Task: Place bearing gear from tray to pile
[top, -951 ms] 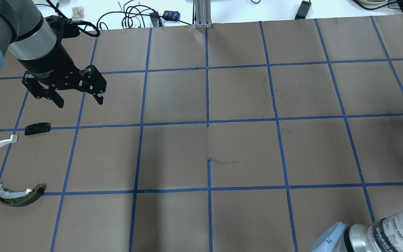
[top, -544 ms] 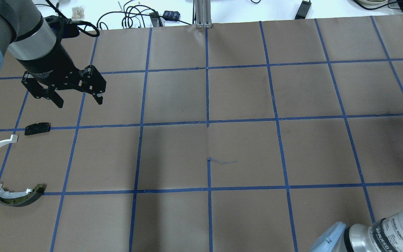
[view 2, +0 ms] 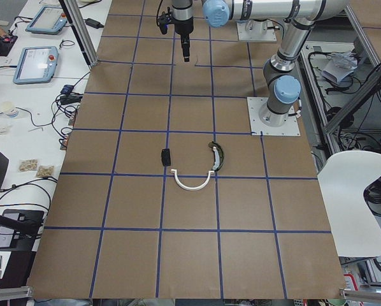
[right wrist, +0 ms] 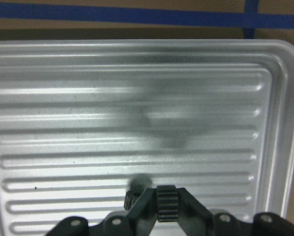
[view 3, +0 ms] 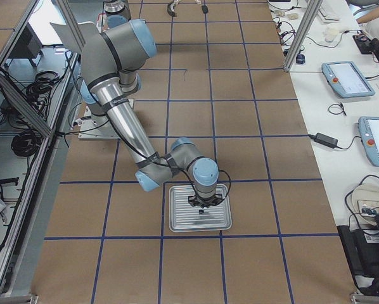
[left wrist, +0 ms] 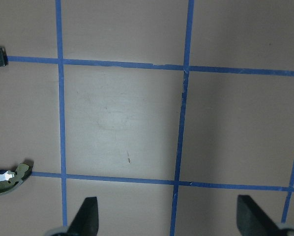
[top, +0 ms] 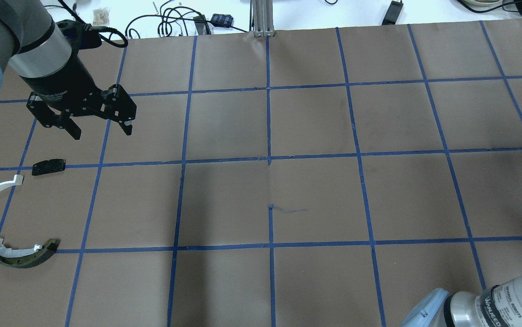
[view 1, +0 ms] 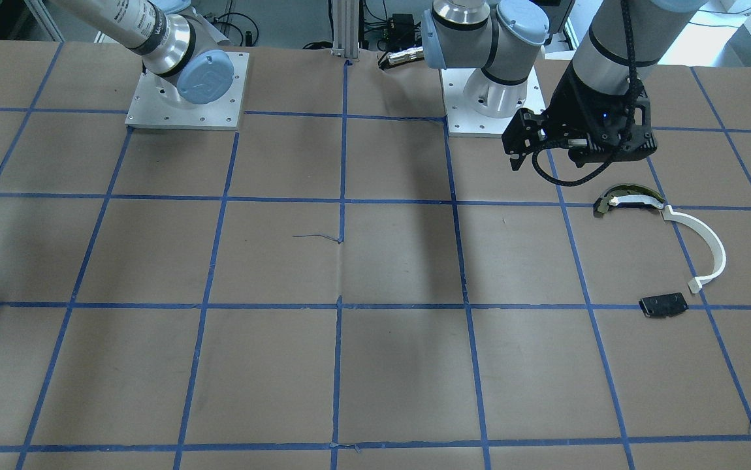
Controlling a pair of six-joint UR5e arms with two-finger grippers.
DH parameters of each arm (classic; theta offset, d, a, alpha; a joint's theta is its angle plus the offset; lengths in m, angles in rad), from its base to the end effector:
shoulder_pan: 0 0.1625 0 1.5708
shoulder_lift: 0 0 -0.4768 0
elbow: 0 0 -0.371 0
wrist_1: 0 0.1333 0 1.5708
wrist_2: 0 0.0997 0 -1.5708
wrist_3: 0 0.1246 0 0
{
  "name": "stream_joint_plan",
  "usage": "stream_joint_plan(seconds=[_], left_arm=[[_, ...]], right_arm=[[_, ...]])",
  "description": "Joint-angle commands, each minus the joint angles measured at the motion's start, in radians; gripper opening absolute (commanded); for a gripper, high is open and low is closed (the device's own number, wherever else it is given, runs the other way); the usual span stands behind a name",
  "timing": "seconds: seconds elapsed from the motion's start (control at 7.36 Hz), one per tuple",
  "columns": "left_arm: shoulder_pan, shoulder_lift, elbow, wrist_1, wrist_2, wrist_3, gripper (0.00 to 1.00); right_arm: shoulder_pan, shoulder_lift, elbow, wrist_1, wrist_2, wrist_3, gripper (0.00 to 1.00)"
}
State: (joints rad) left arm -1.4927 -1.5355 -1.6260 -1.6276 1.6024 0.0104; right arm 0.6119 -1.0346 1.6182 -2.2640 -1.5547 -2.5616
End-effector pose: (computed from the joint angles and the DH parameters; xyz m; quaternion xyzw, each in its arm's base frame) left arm -0.0943 -0.4527 0.4998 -0.0332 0.9986 0.0390 0.0141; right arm -0.4674 -0.4933 0.2550 0.7175 -0.6944 -0.0024 0.0553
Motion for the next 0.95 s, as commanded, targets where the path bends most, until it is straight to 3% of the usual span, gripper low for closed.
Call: stream_joint_plan(seconds=[0.0,0.14,0.68,0.82], left_arm=[[0.002,0.000,0.000,0.002,0.014,0.000,1.00],[0.002,0.000,0.000,0.000,0.022,0.000,1.00],[0.005,-0.003,0.000,0.005,0.022,0.000,1.00],[0.005,-0.003,0.000,0.005,0.022,0.000,1.00]], right_arm=[[0.031,-0.117,-0.004,0.111,0.005,0.117,0.21],[0.051,-0.189,0.002,0.168,0.014,0.148,0.21],[0.247,-0.438,0.005,0.519,0.008,0.619,0.24],[0.305,-0.475,0.006,0.535,0.001,0.712,0.24]])
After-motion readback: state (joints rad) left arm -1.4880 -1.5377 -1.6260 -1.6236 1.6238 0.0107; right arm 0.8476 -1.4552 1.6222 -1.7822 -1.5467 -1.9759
